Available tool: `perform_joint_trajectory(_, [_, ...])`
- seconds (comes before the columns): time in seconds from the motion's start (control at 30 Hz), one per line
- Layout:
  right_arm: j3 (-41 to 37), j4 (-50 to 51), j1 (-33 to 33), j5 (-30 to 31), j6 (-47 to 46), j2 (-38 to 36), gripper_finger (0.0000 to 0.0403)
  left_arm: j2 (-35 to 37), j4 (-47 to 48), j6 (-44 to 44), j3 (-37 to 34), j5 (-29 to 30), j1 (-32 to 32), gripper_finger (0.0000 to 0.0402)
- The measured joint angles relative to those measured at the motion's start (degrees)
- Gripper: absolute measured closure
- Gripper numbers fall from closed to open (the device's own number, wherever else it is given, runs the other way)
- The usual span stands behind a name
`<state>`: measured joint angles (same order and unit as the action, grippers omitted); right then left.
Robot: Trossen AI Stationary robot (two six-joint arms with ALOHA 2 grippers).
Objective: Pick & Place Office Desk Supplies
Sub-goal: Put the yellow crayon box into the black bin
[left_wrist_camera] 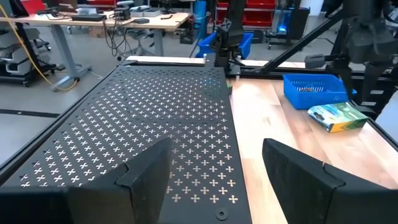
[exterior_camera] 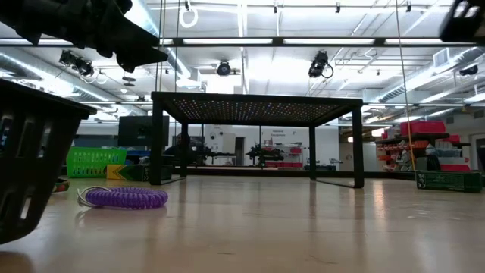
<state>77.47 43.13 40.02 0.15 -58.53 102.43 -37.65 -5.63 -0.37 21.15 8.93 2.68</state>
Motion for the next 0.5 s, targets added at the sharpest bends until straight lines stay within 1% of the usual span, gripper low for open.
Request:
perform_joint_trajectory(0.07, [0.0, 0.0, 0.4, -0.9, -1.2, 0.0, 0.0363, 0.0, 0.0, 0.6, 0.0, 0.0, 0.0, 0.0141])
perform_joint_trajectory(0.1, [0.0, 0.0, 0.7, -1.3, -1.4, 0.0, 0.0382, 0.0, 0.0, 0.9, 0.0, 0.0, 0.0, 0.0141])
perform_joint_trajectory(0.13, [0.0, 0.0, 1.0, -1.5, -2.1, 0.0, 0.0391, 0.0, 0.0, 1.1, 0.0, 0.0, 0.0, 0.0141])
perform_joint_trajectory(0.27, [0.1, 0.4, 1.7, -4.3, -5.4, 0.7, 0.0398, 0.0, 0.0, 1.5, 0.0, 0.0, 0.0, 0.0141])
perform_joint_trajectory(0.4, [0.1, 0.9, 2.3, -8.7, -7.2, 4.0, 0.0399, 0.0, 0.0, 1.5, 0.0, 0.0, 0.0, 0.0141])
perform_joint_trajectory(0.5, [0.0, 0.8, 2.4, -9.9, -7.2, 6.0, 0.04, 0.0, 0.0, 1.6, 0.0, 0.0, 0.0, 0.0141])
